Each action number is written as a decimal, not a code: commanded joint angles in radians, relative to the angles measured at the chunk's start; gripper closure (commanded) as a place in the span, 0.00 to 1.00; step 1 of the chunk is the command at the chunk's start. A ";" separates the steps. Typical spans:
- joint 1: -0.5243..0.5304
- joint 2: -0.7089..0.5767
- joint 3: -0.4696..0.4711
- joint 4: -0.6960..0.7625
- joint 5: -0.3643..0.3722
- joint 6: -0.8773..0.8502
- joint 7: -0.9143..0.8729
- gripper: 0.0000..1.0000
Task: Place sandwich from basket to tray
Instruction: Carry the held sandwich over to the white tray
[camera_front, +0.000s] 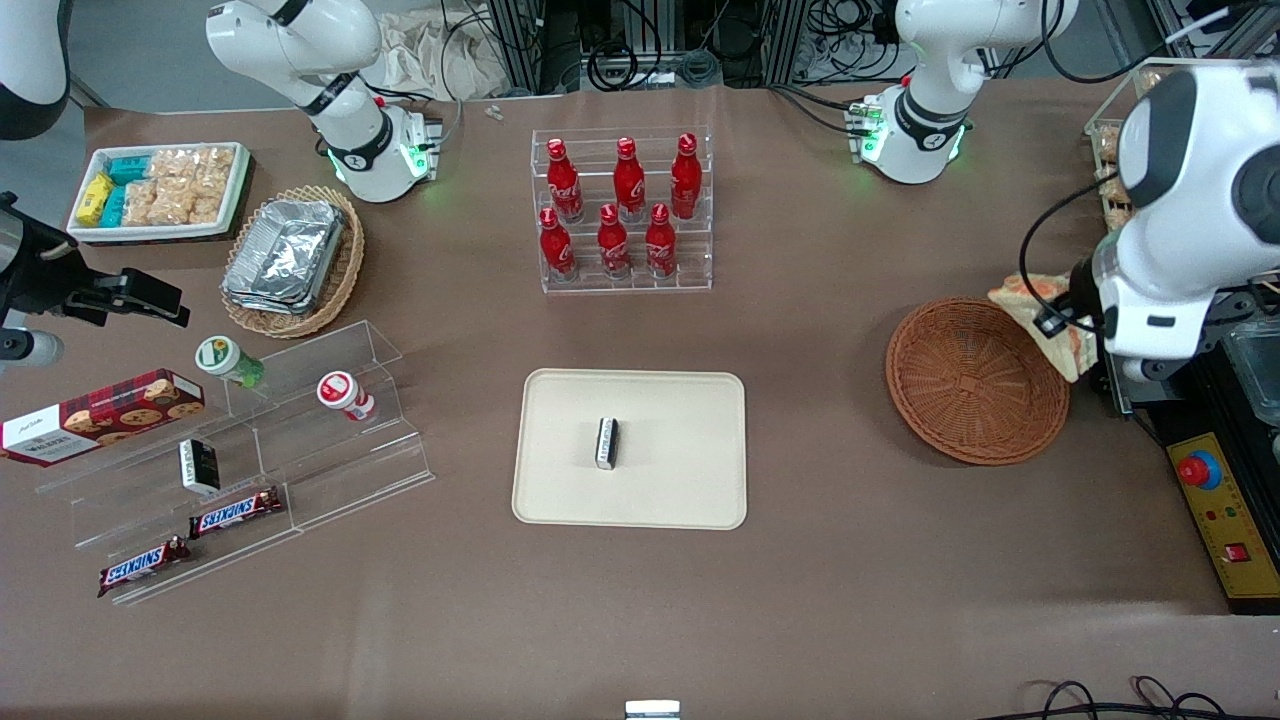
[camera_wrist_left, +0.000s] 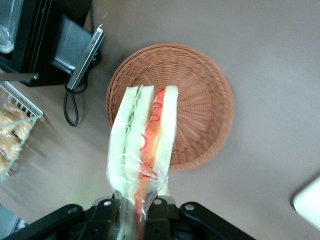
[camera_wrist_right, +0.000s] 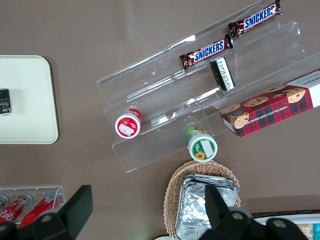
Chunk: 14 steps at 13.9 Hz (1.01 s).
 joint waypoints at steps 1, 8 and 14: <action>-0.001 0.104 -0.129 0.218 -0.004 -0.107 0.035 1.00; -0.073 0.351 -0.340 0.300 0.010 0.095 -0.027 1.00; -0.202 0.597 -0.338 0.320 0.163 0.344 -0.050 1.00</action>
